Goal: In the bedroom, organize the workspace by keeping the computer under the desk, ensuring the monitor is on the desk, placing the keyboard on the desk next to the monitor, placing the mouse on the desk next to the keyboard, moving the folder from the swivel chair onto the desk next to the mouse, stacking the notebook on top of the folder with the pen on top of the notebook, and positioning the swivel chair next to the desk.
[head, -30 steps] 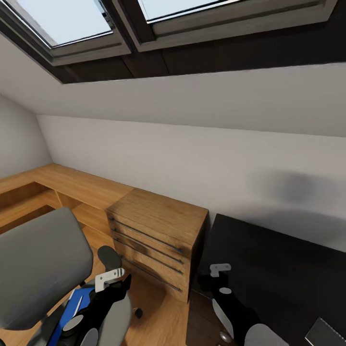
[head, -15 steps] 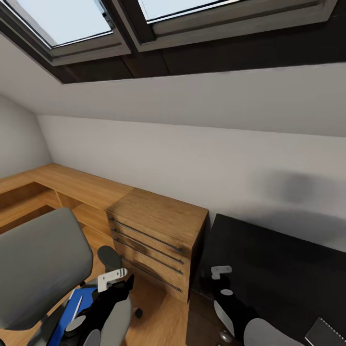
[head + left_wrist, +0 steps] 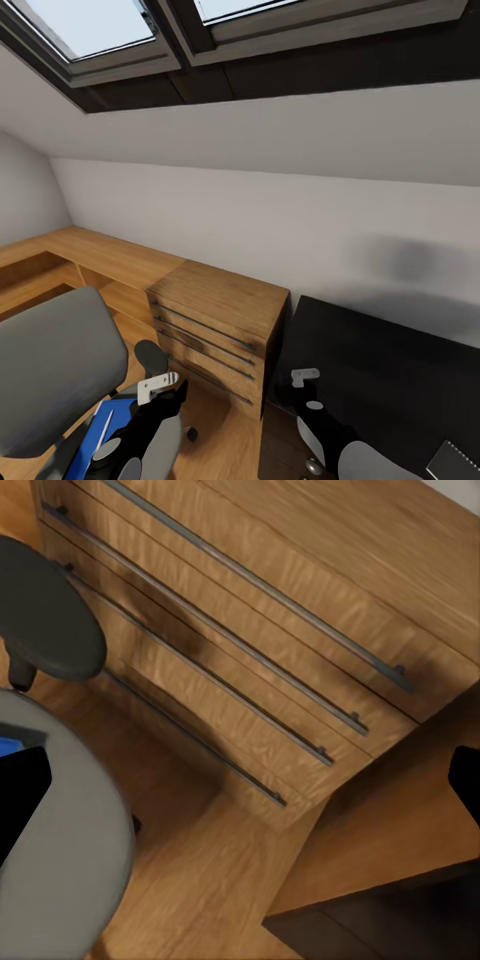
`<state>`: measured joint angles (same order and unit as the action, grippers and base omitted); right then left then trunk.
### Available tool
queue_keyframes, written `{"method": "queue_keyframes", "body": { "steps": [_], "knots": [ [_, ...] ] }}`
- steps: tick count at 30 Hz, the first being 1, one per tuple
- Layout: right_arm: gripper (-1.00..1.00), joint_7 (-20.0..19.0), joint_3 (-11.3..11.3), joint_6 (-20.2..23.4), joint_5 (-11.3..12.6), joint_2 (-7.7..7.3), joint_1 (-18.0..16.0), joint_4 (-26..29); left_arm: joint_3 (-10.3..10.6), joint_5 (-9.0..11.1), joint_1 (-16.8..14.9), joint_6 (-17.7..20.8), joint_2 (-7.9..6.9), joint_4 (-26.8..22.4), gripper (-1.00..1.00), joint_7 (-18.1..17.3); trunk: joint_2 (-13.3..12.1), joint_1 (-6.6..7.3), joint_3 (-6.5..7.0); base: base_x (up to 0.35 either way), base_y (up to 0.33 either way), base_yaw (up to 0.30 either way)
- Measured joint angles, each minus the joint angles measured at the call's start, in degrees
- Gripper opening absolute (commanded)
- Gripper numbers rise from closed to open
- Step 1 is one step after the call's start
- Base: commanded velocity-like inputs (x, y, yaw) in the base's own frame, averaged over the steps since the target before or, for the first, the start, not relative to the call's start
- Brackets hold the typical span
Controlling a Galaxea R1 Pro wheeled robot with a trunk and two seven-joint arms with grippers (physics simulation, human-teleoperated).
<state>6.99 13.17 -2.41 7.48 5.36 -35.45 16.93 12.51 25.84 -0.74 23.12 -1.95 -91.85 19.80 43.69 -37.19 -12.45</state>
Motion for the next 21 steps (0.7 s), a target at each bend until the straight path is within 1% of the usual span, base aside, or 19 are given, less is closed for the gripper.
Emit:
{"method": "queue_keyframes", "body": {
  "steps": [21],
  "knots": [
    [1.00,0.0,0.0,0.0,0.1,-0.04,0.0,0.1,0.1,0.0,0.0,0.0,0.08,0.0,1.00,0.0,8.4,-4.62,-3.78,0.000,0.000,0.000]
  ]
}}
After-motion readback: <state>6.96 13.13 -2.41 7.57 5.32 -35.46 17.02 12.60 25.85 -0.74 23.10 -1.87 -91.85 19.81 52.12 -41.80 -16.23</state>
